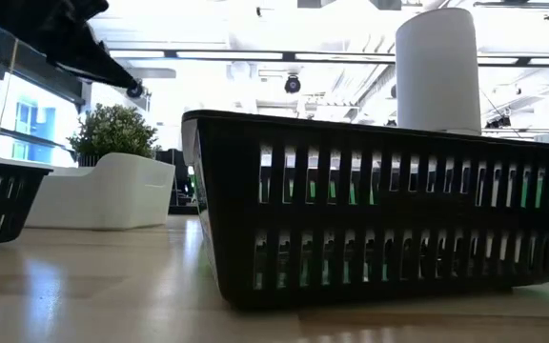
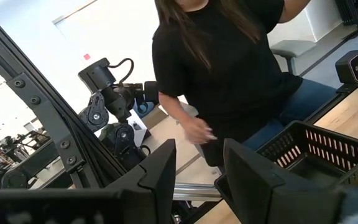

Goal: Stack baskets by color
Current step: Stack the bottom left white bin on the bottom right white bin

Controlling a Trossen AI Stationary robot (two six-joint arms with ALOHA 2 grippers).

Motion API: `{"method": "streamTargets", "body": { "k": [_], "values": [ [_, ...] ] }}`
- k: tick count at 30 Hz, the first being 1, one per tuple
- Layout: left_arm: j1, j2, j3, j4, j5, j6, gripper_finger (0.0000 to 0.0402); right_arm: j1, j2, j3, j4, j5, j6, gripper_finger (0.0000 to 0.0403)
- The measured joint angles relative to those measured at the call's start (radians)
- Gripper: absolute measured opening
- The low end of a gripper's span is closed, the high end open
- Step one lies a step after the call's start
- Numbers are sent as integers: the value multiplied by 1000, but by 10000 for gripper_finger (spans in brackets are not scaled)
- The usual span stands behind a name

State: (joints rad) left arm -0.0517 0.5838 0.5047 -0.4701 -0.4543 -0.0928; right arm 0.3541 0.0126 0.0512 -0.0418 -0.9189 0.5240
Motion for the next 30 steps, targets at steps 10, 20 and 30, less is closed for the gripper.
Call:
{"method": "streamTargets", "body": {
  "k": [10, 20, 30],
  "values": [
    [136, 212, 137, -81, 57, 144, 131, 0, 0, 0, -3, 0, 0, 124],
    [366, 424, 252, -342, 257, 178, 131, 0, 0, 0, -6, 0, 0, 124],
    [430, 556, 299, -469, 271, 225, 131, 0, 0, 0, -7, 0, 0, 124]
  ]
}}
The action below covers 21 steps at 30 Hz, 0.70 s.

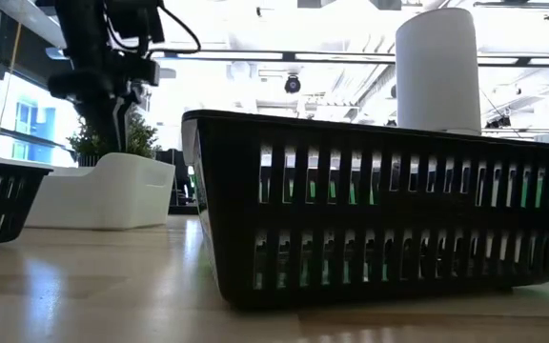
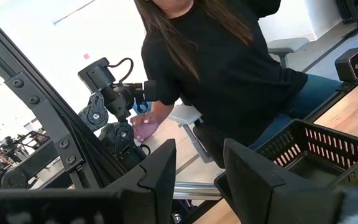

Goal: Stack baskets by color
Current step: Stack the bottom left white bin on the bottom right white bin

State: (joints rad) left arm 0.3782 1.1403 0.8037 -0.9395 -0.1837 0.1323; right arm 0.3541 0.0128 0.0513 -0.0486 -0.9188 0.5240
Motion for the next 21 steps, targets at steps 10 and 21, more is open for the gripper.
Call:
{"method": "streamTargets", "body": {
  "k": [10, 21],
  "values": [
    [29, 103, 0, -8, -47, 3, 131, 0, 0, 0, 0, 0, 0, 124],
    [35, 231, 1, -8, -74, 1, 131, 0, 0, 0, 0, 0, 0, 124]
  ]
}}
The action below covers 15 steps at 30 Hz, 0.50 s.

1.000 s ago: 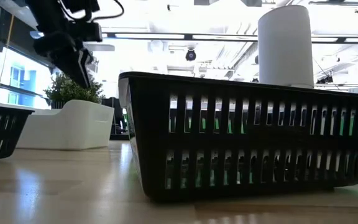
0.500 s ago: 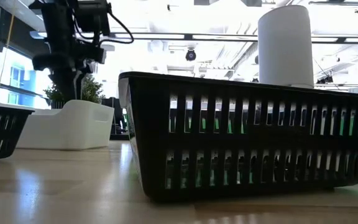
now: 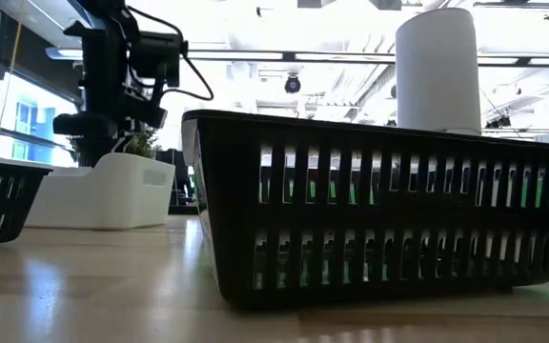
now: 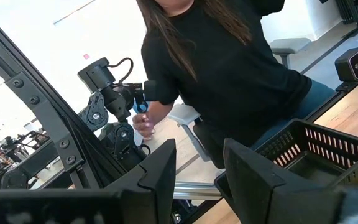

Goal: Stack baskets by color
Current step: Stack the bottom left white bin on the bottom right white bin

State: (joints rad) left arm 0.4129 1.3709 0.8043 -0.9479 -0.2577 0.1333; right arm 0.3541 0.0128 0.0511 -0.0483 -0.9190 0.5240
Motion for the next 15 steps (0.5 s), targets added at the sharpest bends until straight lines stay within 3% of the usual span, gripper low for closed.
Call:
{"method": "streamTargets", "body": {
  "k": [7, 15],
  "values": [
    [0, 65, 0, 2, 35, -25, 116, 0, 0, 0, 0, 0, 0, 124],
    [0, 80, 0, 1, 50, -24, 15, 0, 0, 0, 0, 0, 0, 124]
  ]
}}
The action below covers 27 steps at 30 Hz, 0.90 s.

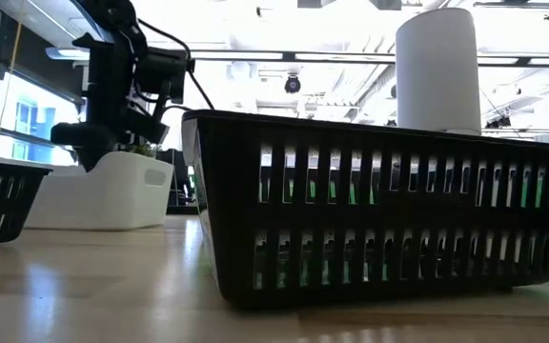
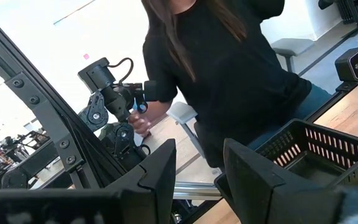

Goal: Stack baskets by color
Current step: Stack the bottom left white bin on the bottom right white bin

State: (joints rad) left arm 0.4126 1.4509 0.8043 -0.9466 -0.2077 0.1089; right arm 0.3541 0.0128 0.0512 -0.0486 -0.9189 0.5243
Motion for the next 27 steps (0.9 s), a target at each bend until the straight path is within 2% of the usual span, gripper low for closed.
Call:
{"method": "streamTargets", "body": {
  "k": [17, 27],
  "values": [
    [-1, -18, 0, 33, 30, -27, 0, 0, 0, 0, 0, 3, 0, 124],
    [-1, -141, -1, 35, 56, -27, 0, 0, 0, 0, 0, 160, 0, 124]
  ]
}}
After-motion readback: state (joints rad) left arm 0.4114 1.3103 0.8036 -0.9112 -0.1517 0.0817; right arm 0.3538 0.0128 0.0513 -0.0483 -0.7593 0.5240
